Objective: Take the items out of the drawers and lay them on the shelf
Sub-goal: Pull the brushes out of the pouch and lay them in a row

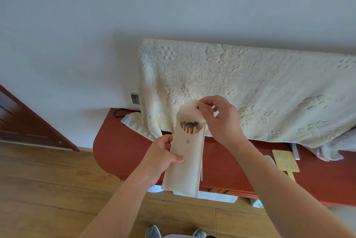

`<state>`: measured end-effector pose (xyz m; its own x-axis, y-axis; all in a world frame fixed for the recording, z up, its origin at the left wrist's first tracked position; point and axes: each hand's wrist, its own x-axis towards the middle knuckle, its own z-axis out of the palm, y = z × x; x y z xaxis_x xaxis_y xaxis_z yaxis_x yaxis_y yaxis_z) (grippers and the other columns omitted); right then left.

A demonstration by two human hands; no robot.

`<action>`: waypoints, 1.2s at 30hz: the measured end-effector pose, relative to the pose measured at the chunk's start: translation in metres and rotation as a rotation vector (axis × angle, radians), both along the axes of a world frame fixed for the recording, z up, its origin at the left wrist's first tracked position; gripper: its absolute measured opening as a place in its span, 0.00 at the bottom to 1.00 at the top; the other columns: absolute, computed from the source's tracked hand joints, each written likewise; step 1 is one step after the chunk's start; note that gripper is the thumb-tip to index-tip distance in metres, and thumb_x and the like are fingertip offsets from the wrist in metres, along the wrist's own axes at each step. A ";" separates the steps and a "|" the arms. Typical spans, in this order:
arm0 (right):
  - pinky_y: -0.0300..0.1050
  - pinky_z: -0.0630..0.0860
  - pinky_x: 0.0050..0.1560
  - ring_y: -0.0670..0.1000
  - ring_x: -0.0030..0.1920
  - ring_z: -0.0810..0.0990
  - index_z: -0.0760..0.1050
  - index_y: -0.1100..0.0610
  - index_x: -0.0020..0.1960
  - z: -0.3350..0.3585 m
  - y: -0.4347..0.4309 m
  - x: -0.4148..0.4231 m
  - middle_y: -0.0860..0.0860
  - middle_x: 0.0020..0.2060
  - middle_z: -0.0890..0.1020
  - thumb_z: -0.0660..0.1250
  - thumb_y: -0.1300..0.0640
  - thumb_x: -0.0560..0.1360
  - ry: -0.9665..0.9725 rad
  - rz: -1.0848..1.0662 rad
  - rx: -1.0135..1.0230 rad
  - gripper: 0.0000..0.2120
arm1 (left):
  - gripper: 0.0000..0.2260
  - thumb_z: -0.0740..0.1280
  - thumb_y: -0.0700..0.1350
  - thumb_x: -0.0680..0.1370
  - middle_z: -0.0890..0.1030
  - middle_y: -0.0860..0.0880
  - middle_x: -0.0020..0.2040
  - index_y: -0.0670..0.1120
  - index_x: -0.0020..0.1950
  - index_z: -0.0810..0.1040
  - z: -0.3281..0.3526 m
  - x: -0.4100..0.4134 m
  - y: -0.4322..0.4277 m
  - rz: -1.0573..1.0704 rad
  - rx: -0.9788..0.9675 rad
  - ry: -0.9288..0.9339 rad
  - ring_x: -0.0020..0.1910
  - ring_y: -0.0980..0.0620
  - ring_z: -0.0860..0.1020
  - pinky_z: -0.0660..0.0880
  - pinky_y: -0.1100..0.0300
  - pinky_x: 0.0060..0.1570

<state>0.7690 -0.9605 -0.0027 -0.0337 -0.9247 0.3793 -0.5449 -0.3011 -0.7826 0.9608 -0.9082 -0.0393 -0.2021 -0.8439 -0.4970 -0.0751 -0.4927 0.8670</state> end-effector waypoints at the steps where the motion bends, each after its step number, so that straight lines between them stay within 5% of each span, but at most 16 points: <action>1: 0.28 0.68 0.41 0.40 0.46 0.76 0.79 0.48 0.48 0.000 -0.003 0.000 0.39 0.43 0.80 0.68 0.58 0.77 0.011 -0.023 -0.027 0.05 | 0.21 0.71 0.28 0.69 0.86 0.45 0.50 0.45 0.58 0.78 0.000 0.000 0.001 -0.011 -0.005 -0.012 0.51 0.44 0.84 0.77 0.40 0.59; 8: 0.43 0.75 0.50 0.48 0.52 0.76 0.78 0.55 0.57 -0.006 -0.017 0.007 0.45 0.50 0.78 0.70 0.58 0.75 0.120 -0.103 -0.099 0.11 | 0.21 0.71 0.28 0.68 0.85 0.44 0.51 0.45 0.58 0.78 0.003 0.005 -0.001 -0.027 -0.011 -0.017 0.52 0.43 0.84 0.76 0.39 0.60; 15: 0.43 0.72 0.58 0.50 0.59 0.73 0.79 0.55 0.58 -0.016 -0.015 0.011 0.49 0.59 0.73 0.74 0.57 0.71 0.140 -0.161 -0.112 0.16 | 0.22 0.71 0.27 0.68 0.85 0.44 0.51 0.44 0.58 0.78 0.002 0.009 -0.001 -0.026 -0.015 -0.007 0.52 0.43 0.84 0.77 0.39 0.59; 19: 0.34 0.65 0.55 0.52 0.53 0.73 0.82 0.57 0.54 -0.018 -0.015 0.008 0.52 0.53 0.75 0.75 0.60 0.69 0.220 -0.203 -0.178 0.14 | 0.22 0.71 0.27 0.68 0.85 0.43 0.51 0.44 0.59 0.78 0.000 0.011 0.000 -0.017 -0.009 0.016 0.52 0.43 0.84 0.77 0.40 0.59; 23: 0.37 0.73 0.46 0.48 0.48 0.78 0.83 0.55 0.51 -0.017 -0.007 0.006 0.47 0.49 0.80 0.74 0.61 0.70 0.175 -0.125 -0.111 0.09 | 0.22 0.71 0.26 0.68 0.85 0.44 0.51 0.43 0.59 0.78 -0.002 0.010 0.001 -0.003 0.004 0.036 0.52 0.43 0.84 0.77 0.40 0.59; 29: 0.27 0.69 0.44 0.38 0.51 0.75 0.83 0.49 0.53 -0.017 0.011 0.002 0.37 0.56 0.78 0.75 0.58 0.71 0.030 0.037 0.077 0.12 | 0.24 0.72 0.27 0.67 0.85 0.42 0.53 0.43 0.59 0.78 -0.006 0.011 -0.001 0.024 0.020 0.075 0.53 0.41 0.83 0.77 0.38 0.59; 36: 0.41 0.71 0.59 0.45 0.62 0.71 0.83 0.52 0.56 -0.024 0.006 0.000 0.41 0.60 0.77 0.76 0.52 0.69 0.166 0.115 0.152 0.15 | 0.23 0.71 0.25 0.68 0.85 0.42 0.52 0.44 0.59 0.78 -0.007 0.006 -0.002 0.013 0.016 0.095 0.53 0.42 0.83 0.78 0.42 0.57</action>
<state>0.7694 -0.9546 -0.0265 0.1264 -0.9657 0.2267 -0.6383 -0.2541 -0.7266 0.9671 -0.9106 -0.0467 -0.2380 -0.8387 -0.4898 0.0133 -0.5070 0.8618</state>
